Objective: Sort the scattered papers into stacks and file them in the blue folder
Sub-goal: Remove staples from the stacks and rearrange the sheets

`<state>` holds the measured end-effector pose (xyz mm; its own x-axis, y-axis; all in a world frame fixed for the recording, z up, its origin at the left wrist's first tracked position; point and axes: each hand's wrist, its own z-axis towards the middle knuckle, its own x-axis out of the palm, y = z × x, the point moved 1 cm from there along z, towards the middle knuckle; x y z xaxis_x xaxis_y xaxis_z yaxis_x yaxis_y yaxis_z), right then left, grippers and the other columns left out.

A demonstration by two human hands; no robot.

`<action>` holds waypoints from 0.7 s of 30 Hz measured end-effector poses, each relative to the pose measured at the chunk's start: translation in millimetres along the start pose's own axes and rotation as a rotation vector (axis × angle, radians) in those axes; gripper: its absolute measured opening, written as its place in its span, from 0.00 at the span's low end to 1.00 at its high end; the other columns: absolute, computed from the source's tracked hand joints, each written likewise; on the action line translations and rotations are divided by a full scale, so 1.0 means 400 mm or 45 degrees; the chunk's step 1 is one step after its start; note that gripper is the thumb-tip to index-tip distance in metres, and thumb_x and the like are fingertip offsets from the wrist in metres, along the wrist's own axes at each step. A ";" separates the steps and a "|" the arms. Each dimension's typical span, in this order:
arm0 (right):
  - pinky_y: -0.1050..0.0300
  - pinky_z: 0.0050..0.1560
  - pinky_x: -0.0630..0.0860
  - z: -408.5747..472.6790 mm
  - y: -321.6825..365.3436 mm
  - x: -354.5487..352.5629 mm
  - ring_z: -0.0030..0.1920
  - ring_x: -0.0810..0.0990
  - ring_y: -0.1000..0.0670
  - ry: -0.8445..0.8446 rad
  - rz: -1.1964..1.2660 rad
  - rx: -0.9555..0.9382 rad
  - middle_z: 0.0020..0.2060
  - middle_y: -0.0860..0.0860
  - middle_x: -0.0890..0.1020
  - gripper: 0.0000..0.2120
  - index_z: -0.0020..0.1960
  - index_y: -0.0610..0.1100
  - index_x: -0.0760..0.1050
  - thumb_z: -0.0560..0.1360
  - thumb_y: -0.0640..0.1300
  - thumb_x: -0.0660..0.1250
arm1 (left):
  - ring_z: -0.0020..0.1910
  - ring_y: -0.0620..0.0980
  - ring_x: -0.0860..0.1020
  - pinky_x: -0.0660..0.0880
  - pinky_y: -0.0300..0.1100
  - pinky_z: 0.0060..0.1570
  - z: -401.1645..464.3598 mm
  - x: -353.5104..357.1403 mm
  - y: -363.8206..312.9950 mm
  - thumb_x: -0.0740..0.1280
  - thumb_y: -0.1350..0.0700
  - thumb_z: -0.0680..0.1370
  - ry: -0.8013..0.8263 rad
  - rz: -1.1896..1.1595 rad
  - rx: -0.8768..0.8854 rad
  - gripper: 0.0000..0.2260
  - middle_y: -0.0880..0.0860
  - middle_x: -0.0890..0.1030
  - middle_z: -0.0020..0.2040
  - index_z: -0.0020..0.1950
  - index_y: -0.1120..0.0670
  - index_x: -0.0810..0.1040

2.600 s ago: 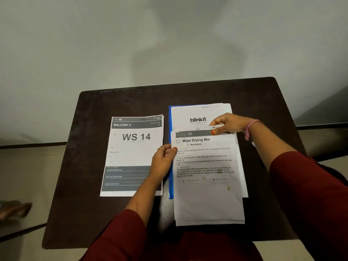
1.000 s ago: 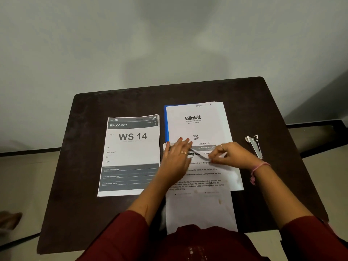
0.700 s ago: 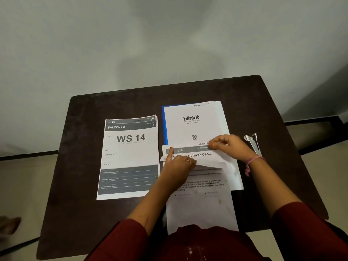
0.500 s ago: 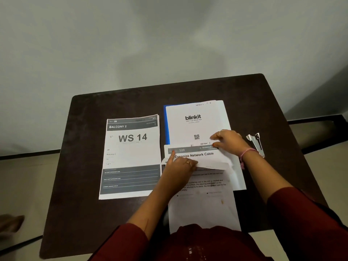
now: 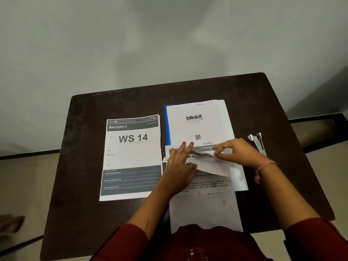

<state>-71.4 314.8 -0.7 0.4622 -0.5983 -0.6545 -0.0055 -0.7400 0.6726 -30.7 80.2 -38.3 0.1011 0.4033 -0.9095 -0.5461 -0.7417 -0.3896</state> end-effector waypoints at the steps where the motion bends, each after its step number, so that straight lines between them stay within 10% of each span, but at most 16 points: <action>1: 0.62 0.58 0.74 -0.014 0.008 -0.009 0.49 0.80 0.62 0.103 0.098 0.024 0.47 0.54 0.85 0.04 0.46 0.47 0.84 0.72 0.41 0.72 | 0.71 0.62 0.66 0.57 0.64 0.65 0.002 -0.001 0.003 0.58 0.47 0.76 0.019 0.013 -0.006 0.17 0.59 0.69 0.72 0.40 0.52 0.85; 5: 0.63 0.57 0.74 -0.026 0.019 -0.033 0.49 0.83 0.55 0.320 0.418 0.128 0.43 0.52 0.86 0.05 0.47 0.43 0.83 0.72 0.43 0.72 | 0.62 0.53 0.77 0.66 0.70 0.62 0.005 0.002 0.011 0.57 0.47 0.76 0.097 0.029 -0.009 0.18 0.51 0.81 0.57 0.43 0.51 0.85; 8: 0.56 0.60 0.75 0.021 -0.002 -0.017 0.51 0.82 0.56 -0.018 0.288 0.159 0.47 0.53 0.85 0.07 0.50 0.45 0.83 0.73 0.44 0.71 | 0.47 0.48 0.81 0.66 0.64 0.63 0.006 0.003 0.021 0.57 0.48 0.76 0.104 -0.066 -0.013 0.17 0.47 0.83 0.46 0.46 0.53 0.85; 13: 0.48 0.64 0.69 0.097 -0.031 0.026 0.63 0.75 0.47 -0.099 -0.340 0.299 0.60 0.52 0.79 0.15 0.61 0.50 0.78 0.75 0.48 0.69 | 0.44 0.52 0.83 0.67 0.58 0.63 0.007 -0.005 0.026 0.66 0.54 0.75 0.117 -0.155 0.035 0.10 0.52 0.85 0.46 0.48 0.56 0.85; 17: 0.54 0.58 0.65 0.097 -0.022 0.027 0.57 0.78 0.51 -0.240 -0.314 0.292 0.50 0.55 0.83 0.11 0.56 0.52 0.80 0.74 0.46 0.70 | 0.44 0.53 0.81 0.79 0.45 0.45 0.005 -0.026 0.013 0.61 0.51 0.77 0.131 -0.248 -0.029 0.13 0.53 0.84 0.46 0.50 0.55 0.83; 21: 0.54 0.56 0.63 0.071 -0.005 0.027 0.55 0.77 0.53 -0.262 -0.445 0.214 0.47 0.57 0.84 0.08 0.52 0.55 0.82 0.77 0.46 0.66 | 0.52 0.53 0.78 0.73 0.43 0.51 0.021 -0.034 0.008 0.64 0.55 0.79 0.205 -0.272 -0.252 0.09 0.53 0.82 0.53 0.59 0.55 0.77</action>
<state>-91.7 301.1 -19.2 0.2760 -0.3390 -0.8994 -0.0319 -0.9385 0.3439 -40.7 76.7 -25.9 0.3347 0.4830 -0.8091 -0.3275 -0.7455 -0.5805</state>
